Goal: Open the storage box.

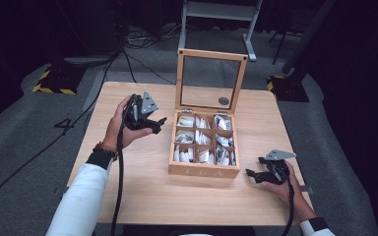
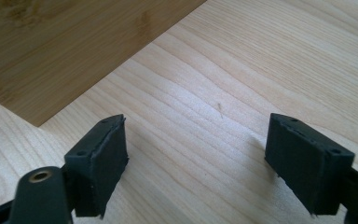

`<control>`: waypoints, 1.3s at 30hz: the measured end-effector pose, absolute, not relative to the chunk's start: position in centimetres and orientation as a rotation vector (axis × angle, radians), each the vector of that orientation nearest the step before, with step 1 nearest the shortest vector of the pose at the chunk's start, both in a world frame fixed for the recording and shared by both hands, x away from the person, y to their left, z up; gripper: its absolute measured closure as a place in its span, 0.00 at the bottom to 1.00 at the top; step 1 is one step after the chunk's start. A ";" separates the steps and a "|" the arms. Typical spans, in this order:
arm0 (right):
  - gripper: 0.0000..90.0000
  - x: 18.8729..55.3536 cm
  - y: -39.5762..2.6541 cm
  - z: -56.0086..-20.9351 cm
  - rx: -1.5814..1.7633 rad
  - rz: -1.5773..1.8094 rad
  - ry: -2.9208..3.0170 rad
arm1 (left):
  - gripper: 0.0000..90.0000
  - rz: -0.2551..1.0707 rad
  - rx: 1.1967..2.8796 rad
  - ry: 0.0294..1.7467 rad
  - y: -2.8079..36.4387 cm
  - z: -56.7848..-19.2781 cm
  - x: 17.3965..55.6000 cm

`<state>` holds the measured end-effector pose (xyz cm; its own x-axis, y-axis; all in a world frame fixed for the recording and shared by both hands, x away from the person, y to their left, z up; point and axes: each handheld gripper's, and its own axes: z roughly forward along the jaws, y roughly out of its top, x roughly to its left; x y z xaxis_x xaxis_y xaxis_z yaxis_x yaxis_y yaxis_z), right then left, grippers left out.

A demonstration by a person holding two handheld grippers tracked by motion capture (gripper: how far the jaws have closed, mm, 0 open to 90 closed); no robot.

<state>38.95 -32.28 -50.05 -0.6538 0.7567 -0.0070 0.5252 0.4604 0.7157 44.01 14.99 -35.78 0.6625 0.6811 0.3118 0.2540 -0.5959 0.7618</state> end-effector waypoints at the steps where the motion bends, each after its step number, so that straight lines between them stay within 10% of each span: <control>1: 0.27 38.9 -32.3 -50.0 1.086 1.002 2.391 | 0.20 0.782 2.180 0.722 15.2 -36.1 43.7; 39: 0.40 38.8 -25.2 -42.5 0.823 1.235 2.357 | 0.19 0.510 2.338 0.764 19.4 -48.2 36.4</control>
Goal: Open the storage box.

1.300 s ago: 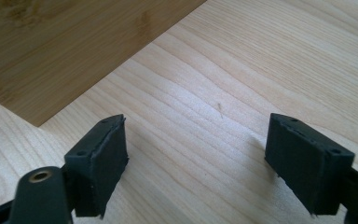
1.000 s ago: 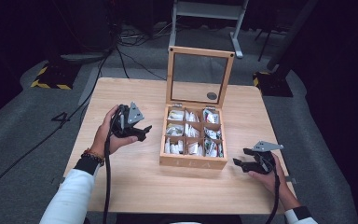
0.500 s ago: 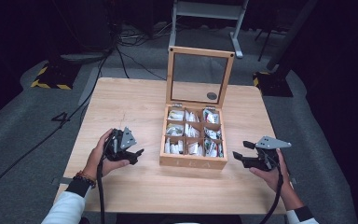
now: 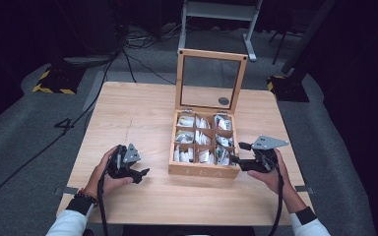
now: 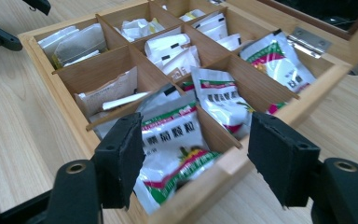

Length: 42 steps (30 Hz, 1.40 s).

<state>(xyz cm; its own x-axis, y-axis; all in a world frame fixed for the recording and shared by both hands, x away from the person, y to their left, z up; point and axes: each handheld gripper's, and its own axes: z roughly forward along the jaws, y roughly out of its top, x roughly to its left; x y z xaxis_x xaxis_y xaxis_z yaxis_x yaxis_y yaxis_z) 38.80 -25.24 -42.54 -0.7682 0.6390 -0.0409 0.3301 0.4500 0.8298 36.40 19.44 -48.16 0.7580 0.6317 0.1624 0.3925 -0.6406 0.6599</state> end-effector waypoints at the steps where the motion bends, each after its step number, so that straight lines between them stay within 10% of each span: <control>1: 0.40 39.0 -24.7 -42.6 0.822 1.230 2.365 | 0.19 0.497 2.347 0.762 19.4 -48.3 36.3; 19: 0.35 39.9 -21.5 -43.3 0.861 1.192 2.424 | 0.19 0.401 2.339 0.736 19.5 -49.7 34.9; 42: 0.53 39.1 -20.9 -43.0 0.953 1.072 2.371 | 0.19 0.330 2.322 0.696 19.3 -50.0 34.7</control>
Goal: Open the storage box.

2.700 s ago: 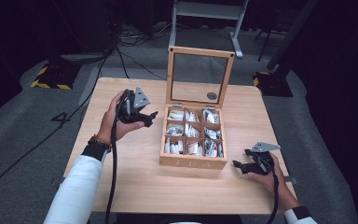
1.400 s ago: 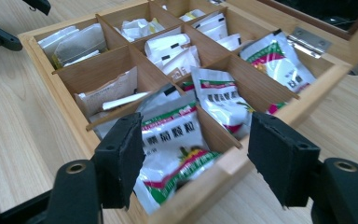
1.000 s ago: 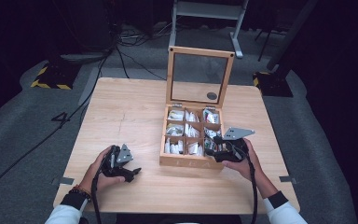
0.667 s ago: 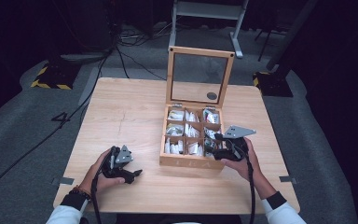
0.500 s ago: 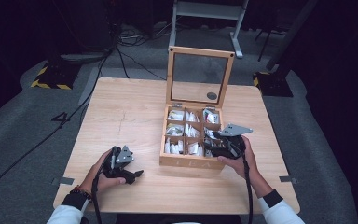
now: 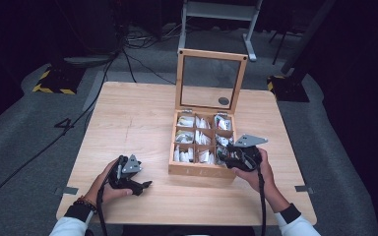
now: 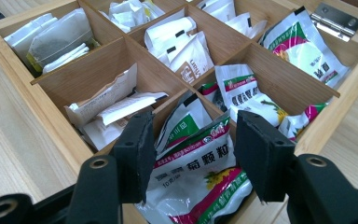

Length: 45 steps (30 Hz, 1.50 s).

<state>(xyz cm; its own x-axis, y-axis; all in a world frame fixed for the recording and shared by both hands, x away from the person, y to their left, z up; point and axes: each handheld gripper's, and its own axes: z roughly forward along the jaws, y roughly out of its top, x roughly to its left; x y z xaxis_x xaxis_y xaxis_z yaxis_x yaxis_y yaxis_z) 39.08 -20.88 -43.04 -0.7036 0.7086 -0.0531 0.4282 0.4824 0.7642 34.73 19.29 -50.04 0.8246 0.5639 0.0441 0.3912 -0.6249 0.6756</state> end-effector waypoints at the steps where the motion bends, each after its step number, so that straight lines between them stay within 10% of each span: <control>1: 0.54 39.0 -20.9 -43.0 0.958 1.069 2.371 | 0.19 0.327 2.321 0.697 19.3 -50.1 34.7; 45: 0.92 38.6 -22.6 -42.5 0.989 1.144 2.407 | 0.17 0.242 2.302 0.658 19.6 -50.4 35.2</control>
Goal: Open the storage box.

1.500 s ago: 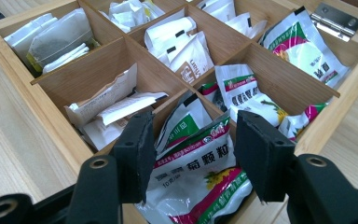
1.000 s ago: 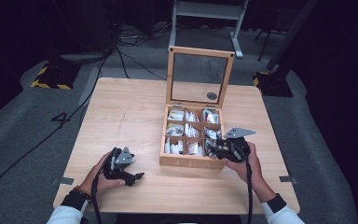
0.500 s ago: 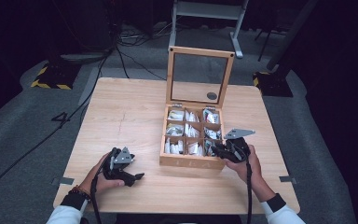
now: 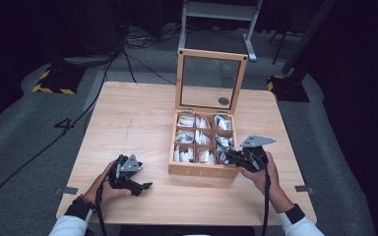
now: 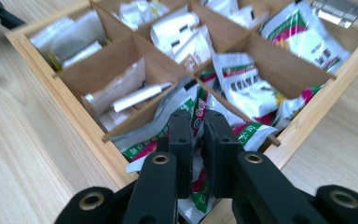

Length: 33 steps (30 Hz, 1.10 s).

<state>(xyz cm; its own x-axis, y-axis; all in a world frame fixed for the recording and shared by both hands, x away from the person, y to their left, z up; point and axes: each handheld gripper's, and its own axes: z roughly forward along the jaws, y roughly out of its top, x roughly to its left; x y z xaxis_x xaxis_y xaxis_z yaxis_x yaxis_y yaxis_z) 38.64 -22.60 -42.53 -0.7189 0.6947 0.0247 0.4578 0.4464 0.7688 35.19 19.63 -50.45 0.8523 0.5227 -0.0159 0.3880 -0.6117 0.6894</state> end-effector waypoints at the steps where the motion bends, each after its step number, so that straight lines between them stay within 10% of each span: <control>1: 0.92 38.6 -22.7 -42.2 0.984 1.159 2.403 | 0.17 0.242 2.302 0.658 19.6 -50.4 35.2; 33: 0.93 38.6 -24.1 -39.8 0.863 1.324 2.294 | 0.17 0.239 2.303 0.658 19.7 -50.4 35.3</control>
<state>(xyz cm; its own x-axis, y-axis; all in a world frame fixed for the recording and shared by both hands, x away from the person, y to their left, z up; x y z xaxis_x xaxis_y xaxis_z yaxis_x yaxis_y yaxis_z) 38.59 -24.11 -39.75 -0.7513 0.6600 -0.0015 0.3286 0.3760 0.8664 35.34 19.66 -50.43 0.8527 0.5221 -0.0176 0.3890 -0.6121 0.6886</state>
